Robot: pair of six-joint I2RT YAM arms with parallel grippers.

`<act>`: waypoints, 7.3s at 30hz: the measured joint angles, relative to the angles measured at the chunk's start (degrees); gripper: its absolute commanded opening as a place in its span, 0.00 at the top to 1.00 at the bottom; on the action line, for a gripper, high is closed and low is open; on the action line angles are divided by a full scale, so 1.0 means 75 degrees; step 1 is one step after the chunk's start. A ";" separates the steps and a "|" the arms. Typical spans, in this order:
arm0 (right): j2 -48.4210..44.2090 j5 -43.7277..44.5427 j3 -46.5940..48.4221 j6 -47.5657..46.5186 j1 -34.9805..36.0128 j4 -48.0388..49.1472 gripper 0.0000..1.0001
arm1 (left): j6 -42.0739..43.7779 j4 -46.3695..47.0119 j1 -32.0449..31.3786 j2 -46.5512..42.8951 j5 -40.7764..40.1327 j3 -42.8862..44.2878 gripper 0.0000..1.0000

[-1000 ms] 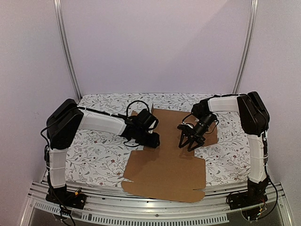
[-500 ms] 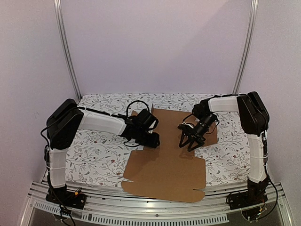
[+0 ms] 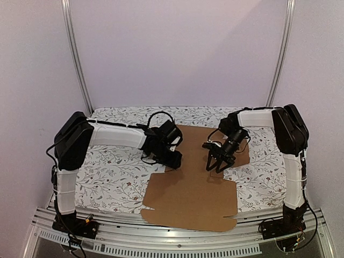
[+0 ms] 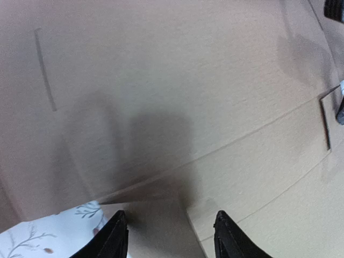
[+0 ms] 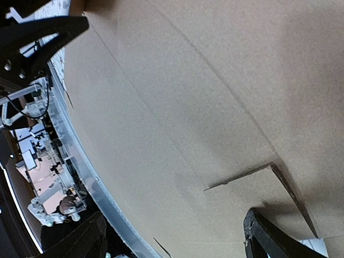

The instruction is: Fold the paper box

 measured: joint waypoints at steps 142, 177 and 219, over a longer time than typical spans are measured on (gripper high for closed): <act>-0.2017 0.8300 -0.1376 -0.8256 0.1478 1.0311 1.00 | 0.0813 0.6438 0.4331 -0.3465 -0.0219 -0.4278 0.43; -0.1880 0.7254 -0.1037 -0.8276 0.1160 0.9568 0.99 | 0.3789 0.4255 0.3453 -0.0420 0.4447 -0.1005 0.41; -0.1982 0.9273 -0.4138 -0.9754 0.1798 1.5142 0.91 | 0.4363 0.8460 0.1466 -0.0175 0.0621 -0.2011 0.45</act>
